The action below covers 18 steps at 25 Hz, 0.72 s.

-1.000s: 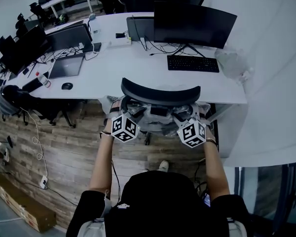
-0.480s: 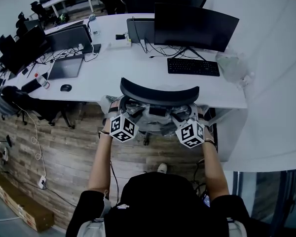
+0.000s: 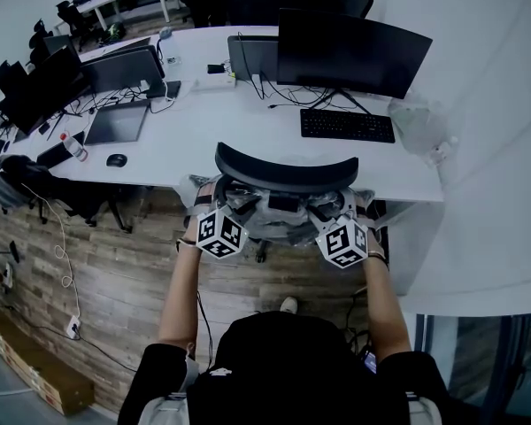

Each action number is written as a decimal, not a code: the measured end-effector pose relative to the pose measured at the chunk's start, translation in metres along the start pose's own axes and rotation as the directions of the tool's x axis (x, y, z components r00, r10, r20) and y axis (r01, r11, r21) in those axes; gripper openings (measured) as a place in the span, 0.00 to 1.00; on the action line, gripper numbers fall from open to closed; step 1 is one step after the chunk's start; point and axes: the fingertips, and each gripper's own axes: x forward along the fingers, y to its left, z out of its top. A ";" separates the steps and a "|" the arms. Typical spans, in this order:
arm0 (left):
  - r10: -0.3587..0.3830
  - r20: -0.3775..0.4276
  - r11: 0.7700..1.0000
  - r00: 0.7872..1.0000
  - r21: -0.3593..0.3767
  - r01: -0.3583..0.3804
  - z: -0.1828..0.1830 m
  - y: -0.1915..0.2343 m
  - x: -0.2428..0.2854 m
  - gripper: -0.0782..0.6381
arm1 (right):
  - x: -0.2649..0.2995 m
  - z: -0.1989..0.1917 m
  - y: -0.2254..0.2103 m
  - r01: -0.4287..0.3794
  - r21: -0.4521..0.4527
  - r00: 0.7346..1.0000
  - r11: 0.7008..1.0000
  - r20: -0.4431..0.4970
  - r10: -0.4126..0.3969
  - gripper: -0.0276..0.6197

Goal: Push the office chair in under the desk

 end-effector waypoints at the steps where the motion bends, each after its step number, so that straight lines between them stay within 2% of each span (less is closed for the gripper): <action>1: 0.001 0.000 1.000 1.000 -0.002 -0.001 0.001 0.000 0.001 0.62 | 0.000 -0.001 -0.001 -0.002 0.000 1.000 1.000 0.001 0.002 0.52; 18: 0.018 0.004 1.000 1.000 -0.010 -0.018 0.003 0.000 0.006 0.62 | 0.003 -0.004 -0.008 -0.018 -0.010 1.000 1.000 0.023 0.019 0.52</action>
